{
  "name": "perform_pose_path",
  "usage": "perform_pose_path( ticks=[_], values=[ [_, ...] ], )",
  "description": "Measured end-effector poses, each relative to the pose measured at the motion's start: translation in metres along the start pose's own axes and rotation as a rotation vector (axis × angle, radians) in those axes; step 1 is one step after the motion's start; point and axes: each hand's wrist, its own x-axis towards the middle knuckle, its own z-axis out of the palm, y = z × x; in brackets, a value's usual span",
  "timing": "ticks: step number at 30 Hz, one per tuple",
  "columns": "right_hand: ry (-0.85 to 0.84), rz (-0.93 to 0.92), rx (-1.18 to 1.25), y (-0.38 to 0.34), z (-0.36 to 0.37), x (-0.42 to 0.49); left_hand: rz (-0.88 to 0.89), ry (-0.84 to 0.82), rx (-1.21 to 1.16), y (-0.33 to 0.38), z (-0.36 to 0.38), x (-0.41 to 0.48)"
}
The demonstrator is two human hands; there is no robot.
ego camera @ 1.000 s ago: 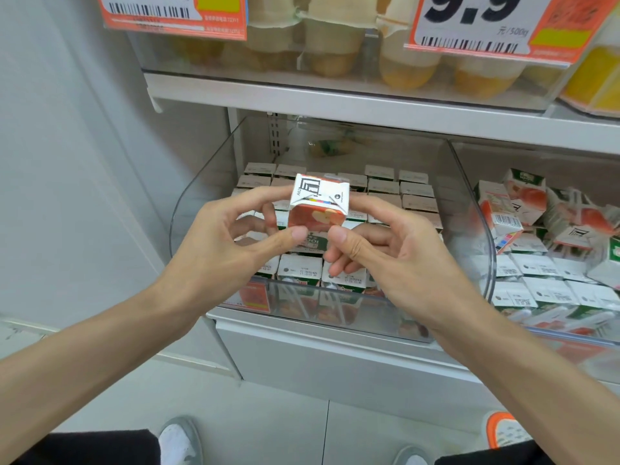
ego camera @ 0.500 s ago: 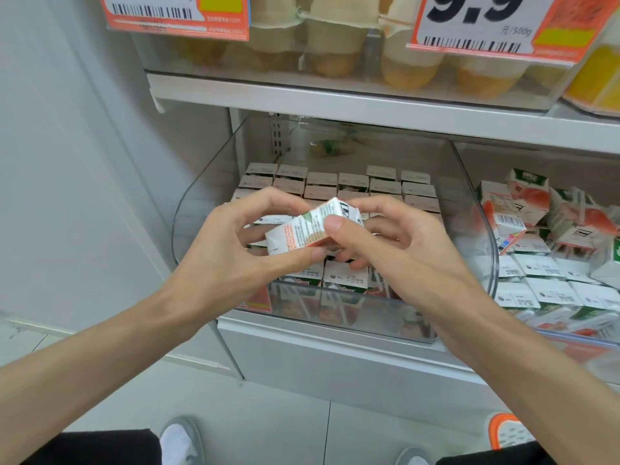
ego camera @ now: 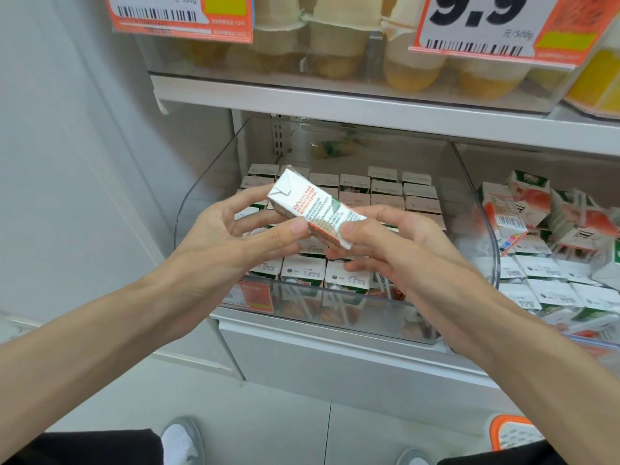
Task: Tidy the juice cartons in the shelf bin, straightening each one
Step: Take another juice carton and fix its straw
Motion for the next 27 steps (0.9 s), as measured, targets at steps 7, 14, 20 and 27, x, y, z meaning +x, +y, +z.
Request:
perform_pose_path(
  ticks=[7, 14, 20, 27],
  values=[
    [-0.022, -0.101, -0.025, 0.009, 0.002, -0.001, 0.037, 0.041, 0.076, -0.002, 0.0, 0.001],
    [0.06, -0.147, 0.023, 0.014, 0.007, 0.002, 0.077, 0.085, 0.086, -0.006, 0.011, 0.003],
    [0.063, -0.157, 0.084, 0.013, 0.007, 0.002, 0.067, 0.023, 0.067, -0.002, 0.011, -0.001],
    [-0.028, -0.186, 0.155, 0.01, 0.004, -0.001, 0.154, 0.044, 0.17, 0.001, 0.005, -0.001]
  ],
)
